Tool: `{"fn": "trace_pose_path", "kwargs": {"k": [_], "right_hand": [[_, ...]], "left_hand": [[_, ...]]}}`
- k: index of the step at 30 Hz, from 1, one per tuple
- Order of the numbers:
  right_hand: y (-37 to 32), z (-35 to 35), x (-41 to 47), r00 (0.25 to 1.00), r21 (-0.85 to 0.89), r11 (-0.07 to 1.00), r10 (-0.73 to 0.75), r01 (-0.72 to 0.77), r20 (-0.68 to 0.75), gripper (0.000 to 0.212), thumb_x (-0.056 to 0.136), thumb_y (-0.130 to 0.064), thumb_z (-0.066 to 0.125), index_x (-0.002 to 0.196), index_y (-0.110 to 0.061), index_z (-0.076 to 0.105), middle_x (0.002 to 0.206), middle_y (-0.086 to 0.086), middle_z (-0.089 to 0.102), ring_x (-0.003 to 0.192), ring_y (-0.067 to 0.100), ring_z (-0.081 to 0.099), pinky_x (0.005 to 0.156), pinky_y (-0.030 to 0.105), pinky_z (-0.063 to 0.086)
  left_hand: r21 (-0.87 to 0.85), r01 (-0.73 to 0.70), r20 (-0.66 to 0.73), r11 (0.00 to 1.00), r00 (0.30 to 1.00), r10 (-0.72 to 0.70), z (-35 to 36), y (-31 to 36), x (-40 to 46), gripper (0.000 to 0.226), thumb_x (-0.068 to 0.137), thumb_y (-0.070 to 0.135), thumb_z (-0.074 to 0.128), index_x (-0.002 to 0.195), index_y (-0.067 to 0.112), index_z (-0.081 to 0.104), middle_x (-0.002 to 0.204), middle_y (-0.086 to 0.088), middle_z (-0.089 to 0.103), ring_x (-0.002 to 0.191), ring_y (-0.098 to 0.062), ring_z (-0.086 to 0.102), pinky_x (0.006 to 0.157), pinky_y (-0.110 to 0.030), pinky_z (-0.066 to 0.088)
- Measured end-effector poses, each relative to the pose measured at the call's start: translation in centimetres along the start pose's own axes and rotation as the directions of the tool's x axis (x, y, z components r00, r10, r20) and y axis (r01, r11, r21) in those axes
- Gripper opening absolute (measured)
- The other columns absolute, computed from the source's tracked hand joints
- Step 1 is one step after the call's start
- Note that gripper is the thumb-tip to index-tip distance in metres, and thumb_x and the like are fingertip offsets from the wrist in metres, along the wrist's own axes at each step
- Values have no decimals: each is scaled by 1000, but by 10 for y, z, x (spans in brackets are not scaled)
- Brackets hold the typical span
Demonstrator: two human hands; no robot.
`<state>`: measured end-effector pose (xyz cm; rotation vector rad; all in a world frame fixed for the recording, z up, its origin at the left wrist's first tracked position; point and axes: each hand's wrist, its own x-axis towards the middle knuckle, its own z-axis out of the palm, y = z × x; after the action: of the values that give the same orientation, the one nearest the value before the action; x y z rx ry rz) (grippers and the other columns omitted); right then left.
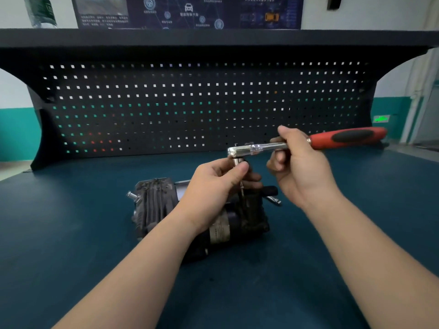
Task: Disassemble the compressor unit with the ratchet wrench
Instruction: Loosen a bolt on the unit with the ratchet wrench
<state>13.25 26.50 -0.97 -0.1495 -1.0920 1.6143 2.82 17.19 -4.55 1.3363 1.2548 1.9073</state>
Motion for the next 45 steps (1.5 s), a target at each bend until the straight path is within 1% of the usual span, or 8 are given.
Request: {"fn": "trace_pose_path", "kwargs": {"k": [3, 8, 12, 17, 27, 31, 39, 45], "right_hand": [[6, 2, -18, 916, -387, 832, -382, 399, 124, 40, 93, -20, 56, 55, -19, 44, 47, -3, 43, 45, 6, 40, 51, 24, 35], [6, 13, -43, 489, -405, 282, -606, 870, 627, 40, 88, -10, 60, 54, 6, 47, 50, 9, 39, 48, 16, 37, 51, 21, 31], [-6, -2, -26, 717, -488, 526, -490, 696, 496, 41, 90, -25, 57, 59, 0, 47, 53, 7, 44, 48, 9, 39, 49, 18, 33], [-10, -7, 0, 973, -218, 960, -136, 176, 186, 36, 90, -19, 56, 55, -18, 53, 52, -2, 56, 38, 9, 40, 45, 25, 32], [6, 0, -37, 705, -464, 530, -535, 710, 466, 38, 93, -21, 51, 61, -8, 34, 56, -7, 31, 50, 0, 30, 50, 8, 26], [2, -3, -28, 732, -476, 557, -533, 681, 424, 43, 95, -17, 52, 60, 2, 35, 57, 10, 33, 51, 4, 30, 50, 12, 28], [-2, -5, -21, 774, -444, 635, -494, 632, 396, 42, 93, -28, 53, 65, 3, 47, 57, 15, 44, 52, 26, 44, 53, 35, 39], [-4, -2, -21, 797, -319, 741, -474, 591, 375, 24, 90, -30, 59, 69, -20, 57, 56, -7, 57, 53, 6, 56, 57, 21, 47]], "left_hand": [[94, -54, -69, 994, 996, 60, 5, 2, -1, 12, 90, 12, 58, 85, 5, 65, 72, -3, 71, 68, -15, 70, 66, -22, 52], [248, -140, 33, 959, 990, 136, 0, 6, -8, 39, 93, 12, 53, 63, 31, 69, 61, 15, 66, 58, 6, 58, 56, -11, 44], [-23, 13, 116, 1000, 993, -10, -3, 3, -4, 26, 91, 23, 51, 108, 7, 63, 99, -8, 71, 93, -25, 67, 89, -37, 51], [-7, 23, 57, 1000, 998, -23, -2, 2, -3, 14, 90, 17, 55, 88, 6, 63, 81, -7, 72, 79, -26, 70, 80, -29, 54], [586, 6, 17, 810, 1000, -19, -3, 24, -13, 23, 83, 27, 69, 106, 21, 67, 96, 8, 72, 92, -3, 65, 82, -21, 51], [692, 4, 27, 722, 999, -32, -2, 24, -17, 23, 82, 19, 70, 104, 24, 66, 86, 19, 68, 81, 9, 61, 69, -3, 44], [479, 73, -126, 875, 992, -13, 2, 17, -17, 13, 75, 16, 77, 86, 21, 72, 76, 3, 73, 75, -8, 69, 77, -25, 56], [344, -28, -233, 939, 966, 114, -4, 29, -9, 12, 74, 13, 76, 85, 10, 71, 70, 6, 72, 66, -1, 66, 63, -9, 47]]}}
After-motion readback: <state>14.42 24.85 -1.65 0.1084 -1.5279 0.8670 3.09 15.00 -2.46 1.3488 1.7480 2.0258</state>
